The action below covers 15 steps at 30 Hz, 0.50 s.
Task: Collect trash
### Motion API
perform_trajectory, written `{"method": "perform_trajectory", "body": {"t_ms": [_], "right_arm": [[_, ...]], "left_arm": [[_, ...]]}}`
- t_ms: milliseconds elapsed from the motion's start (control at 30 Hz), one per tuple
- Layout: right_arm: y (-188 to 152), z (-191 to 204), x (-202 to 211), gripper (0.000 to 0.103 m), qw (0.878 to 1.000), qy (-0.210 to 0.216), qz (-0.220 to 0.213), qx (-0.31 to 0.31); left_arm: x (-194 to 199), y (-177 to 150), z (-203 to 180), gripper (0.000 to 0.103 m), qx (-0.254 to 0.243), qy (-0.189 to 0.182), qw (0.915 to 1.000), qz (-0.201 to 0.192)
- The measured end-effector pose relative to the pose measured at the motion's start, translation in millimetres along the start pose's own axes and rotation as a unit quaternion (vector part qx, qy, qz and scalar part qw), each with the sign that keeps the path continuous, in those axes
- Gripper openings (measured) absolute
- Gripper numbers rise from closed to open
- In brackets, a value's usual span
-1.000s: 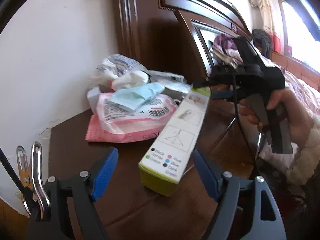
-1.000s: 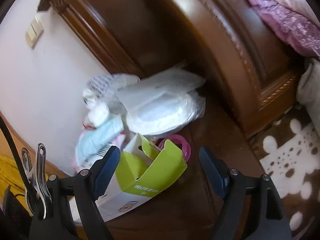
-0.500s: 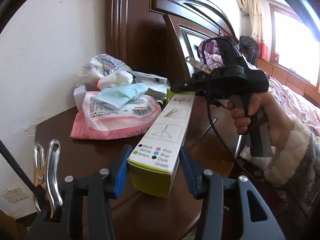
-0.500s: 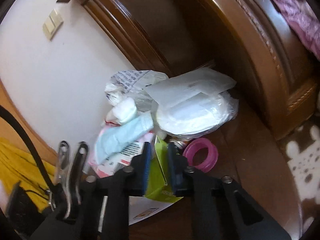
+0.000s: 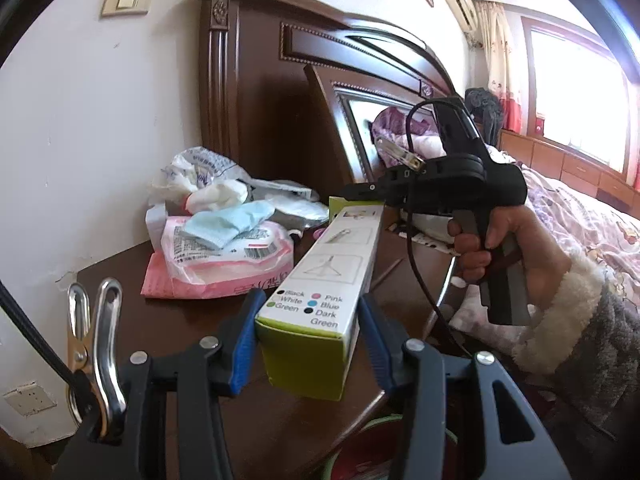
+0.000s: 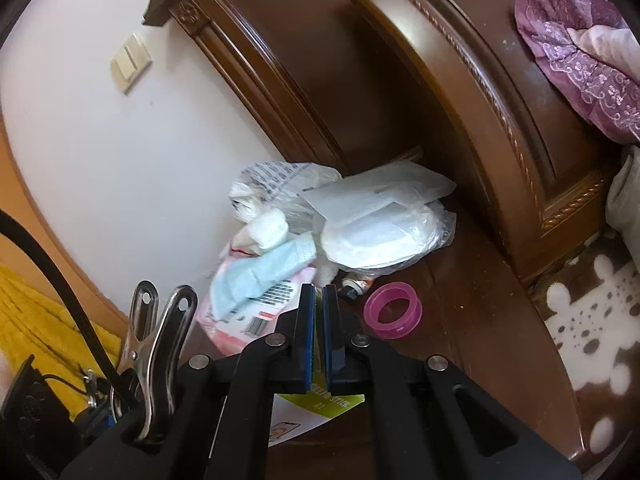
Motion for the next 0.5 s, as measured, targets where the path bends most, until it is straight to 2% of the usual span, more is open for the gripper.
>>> {"method": "perform_trajectory", "body": {"t_ms": [500], "right_arm": [[-27, 4, 63, 0.005, 1.000, -0.022, -0.003, 0.003]], "left_arm": [[35, -6, -43, 0.050, -0.048, -0.045, 0.9976, -0.024]]}}
Point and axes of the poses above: each gripper's, at about its wrist camera, not at the fingertips, and x roughly against the way its jaws point, z to its left, y to its top, the point moved 5 cm from there along -x, roughly the way its jaws point, and after that the axes turned 12 degrees about y, right-handed, at the moved point
